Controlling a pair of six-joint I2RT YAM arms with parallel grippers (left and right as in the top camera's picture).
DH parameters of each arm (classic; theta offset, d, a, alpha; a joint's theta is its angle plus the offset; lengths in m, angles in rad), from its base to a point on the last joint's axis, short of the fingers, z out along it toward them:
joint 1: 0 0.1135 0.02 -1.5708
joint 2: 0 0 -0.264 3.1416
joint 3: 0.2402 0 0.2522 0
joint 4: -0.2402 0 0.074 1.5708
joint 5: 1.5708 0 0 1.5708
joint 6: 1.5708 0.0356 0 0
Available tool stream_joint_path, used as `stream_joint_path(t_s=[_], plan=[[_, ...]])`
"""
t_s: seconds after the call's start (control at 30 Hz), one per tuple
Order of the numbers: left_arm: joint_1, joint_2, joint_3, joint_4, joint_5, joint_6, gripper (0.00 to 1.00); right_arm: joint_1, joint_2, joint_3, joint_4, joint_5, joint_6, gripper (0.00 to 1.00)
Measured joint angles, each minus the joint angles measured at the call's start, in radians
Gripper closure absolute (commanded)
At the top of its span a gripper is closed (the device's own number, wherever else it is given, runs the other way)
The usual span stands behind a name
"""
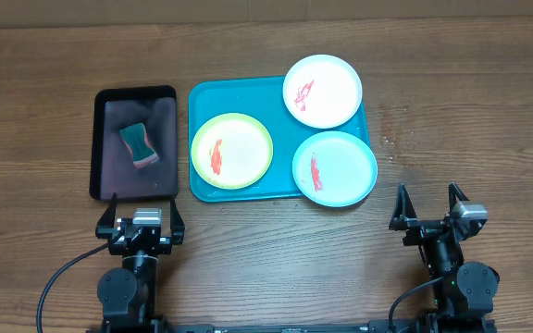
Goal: Clean dirty plates on tray and stack at the side
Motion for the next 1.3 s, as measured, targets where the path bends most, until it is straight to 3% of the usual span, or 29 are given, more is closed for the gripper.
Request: stream_joint_path(t_s=[1.3], plan=[[0.000, 0.000, 0.000, 0.004, 0.002, 0.000, 0.00, 0.000, 0.000, 0.000, 0.054, 0.006, 0.000, 0.00]])
